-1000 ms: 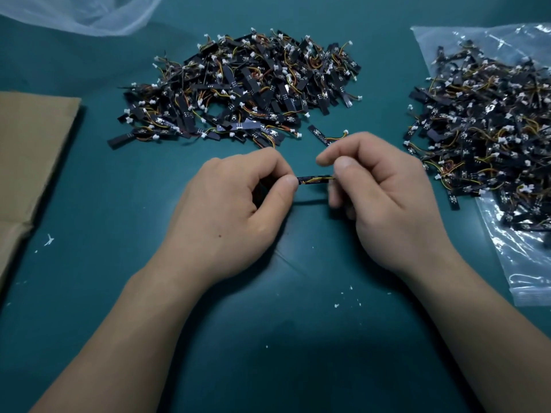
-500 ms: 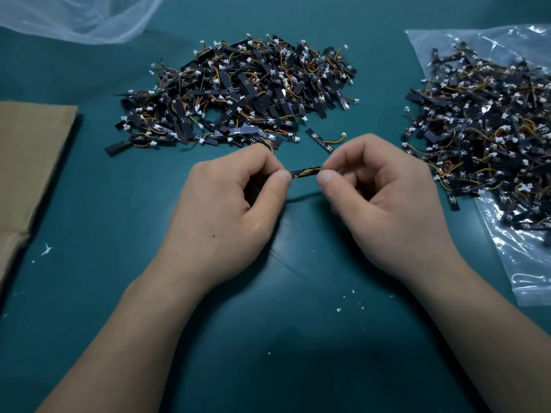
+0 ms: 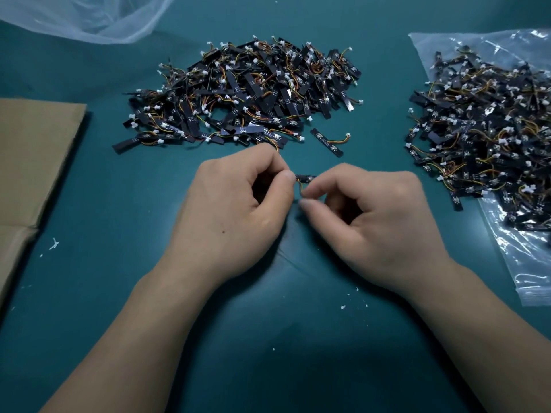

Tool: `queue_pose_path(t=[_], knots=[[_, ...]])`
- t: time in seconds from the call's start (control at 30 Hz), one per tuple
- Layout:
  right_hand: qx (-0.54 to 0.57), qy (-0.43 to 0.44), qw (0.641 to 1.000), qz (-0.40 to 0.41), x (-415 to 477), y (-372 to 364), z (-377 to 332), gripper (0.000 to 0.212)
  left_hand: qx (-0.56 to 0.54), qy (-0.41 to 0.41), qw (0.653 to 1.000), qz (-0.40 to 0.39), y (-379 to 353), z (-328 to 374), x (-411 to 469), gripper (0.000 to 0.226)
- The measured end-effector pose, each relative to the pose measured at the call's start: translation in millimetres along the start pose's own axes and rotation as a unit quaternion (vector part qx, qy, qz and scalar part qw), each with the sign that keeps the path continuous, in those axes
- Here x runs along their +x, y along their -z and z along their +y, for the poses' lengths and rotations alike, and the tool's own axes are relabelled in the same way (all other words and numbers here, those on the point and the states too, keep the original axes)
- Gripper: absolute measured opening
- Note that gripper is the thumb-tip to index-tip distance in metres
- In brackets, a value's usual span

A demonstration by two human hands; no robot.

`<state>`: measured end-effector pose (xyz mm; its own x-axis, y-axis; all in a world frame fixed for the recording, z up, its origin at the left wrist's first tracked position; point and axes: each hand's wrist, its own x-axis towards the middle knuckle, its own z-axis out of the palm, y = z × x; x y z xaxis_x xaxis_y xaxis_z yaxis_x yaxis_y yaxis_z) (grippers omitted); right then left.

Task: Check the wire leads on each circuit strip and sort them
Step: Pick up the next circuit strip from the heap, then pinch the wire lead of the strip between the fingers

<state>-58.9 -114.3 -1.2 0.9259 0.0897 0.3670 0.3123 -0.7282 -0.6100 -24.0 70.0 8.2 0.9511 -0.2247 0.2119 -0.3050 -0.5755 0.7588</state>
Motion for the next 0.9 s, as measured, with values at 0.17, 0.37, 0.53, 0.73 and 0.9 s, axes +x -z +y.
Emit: queue_pose_path(t=[0.17, 0.37, 0.53, 0.73, 0.9], knots=[[0.053, -0.063, 0.996, 0.021, 4.7, 2.8, -1.3, 0.034, -0.011, -0.019, 1.0, -0.009, 1.8, 0.0, -0.2, 0.018], [0.067, -0.095, 0.992, -0.041, 7.1, 6.2, -1.4, 0.027, -0.044, -0.037, 0.997, -0.045, 5.0, -1.1, -1.3, 0.015], [0.123, -0.065, 0.989, -0.056, 6.1, 10.9, -2.0, 0.022, -0.035, -0.037, 0.998, -0.043, 4.0, -1.7, -0.8, 0.016], [0.116, -0.068, 0.989, -0.054, 5.5, 10.0, -2.5, 0.02, -0.019, -0.037, 0.998, -0.051, 3.6, -1.5, -1.3, 0.018], [0.112, -0.071, 0.99, -0.037, 5.7, 8.7, -4.5, 0.022, -0.029, -0.044, 0.997, -0.057, 4.7, -1.2, -2.4, 0.018]])
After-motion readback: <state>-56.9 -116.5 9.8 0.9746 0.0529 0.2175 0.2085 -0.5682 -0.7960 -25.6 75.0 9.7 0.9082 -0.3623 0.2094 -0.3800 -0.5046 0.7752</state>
